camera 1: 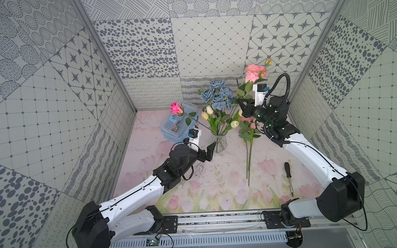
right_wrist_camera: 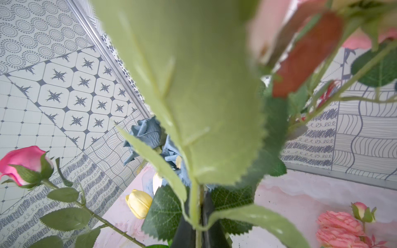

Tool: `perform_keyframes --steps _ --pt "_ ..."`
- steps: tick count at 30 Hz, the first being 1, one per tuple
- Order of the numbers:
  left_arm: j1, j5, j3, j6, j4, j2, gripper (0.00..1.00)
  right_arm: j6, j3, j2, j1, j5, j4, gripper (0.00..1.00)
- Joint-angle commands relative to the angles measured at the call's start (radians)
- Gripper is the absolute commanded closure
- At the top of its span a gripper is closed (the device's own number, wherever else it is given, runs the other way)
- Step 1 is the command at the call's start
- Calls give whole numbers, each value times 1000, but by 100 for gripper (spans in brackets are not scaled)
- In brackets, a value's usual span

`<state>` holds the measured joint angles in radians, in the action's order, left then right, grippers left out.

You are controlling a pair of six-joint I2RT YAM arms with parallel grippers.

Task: Pick out pink flowers from the vase
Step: Pick up the flower from the vase.

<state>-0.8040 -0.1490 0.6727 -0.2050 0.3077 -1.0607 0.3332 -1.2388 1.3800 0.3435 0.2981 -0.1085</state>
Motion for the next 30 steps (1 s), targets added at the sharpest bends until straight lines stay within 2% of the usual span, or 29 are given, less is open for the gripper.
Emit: perform_keyframes --steps 1,7,17,19,21,24,26,30 --pt "1 -14 -4 -10 36 15 1 -74 -50 -31 11 -4 -16 88" --pt "2 -6 -2 -10 28 29 1 -88 -85 -29 14 -3 11 86" --pt "1 -9 -4 -1 4 59 1 -92 -106 4 25 0 38 74" --pt "0 -12 -5 1 1 64 1 -95 -105 14 27 3 39 70" --pt "1 -14 -6 4 -5 68 1 -101 -107 23 28 11 45 58" --pt "-1 -20 -11 7 -8 73 1 -110 -117 36 28 3 66 56" --pt "1 -24 -15 9 -7 76 1 -115 -120 40 29 -3 68 60" --pt "1 -26 -16 9 -5 72 1 -125 -121 47 29 -15 66 86"
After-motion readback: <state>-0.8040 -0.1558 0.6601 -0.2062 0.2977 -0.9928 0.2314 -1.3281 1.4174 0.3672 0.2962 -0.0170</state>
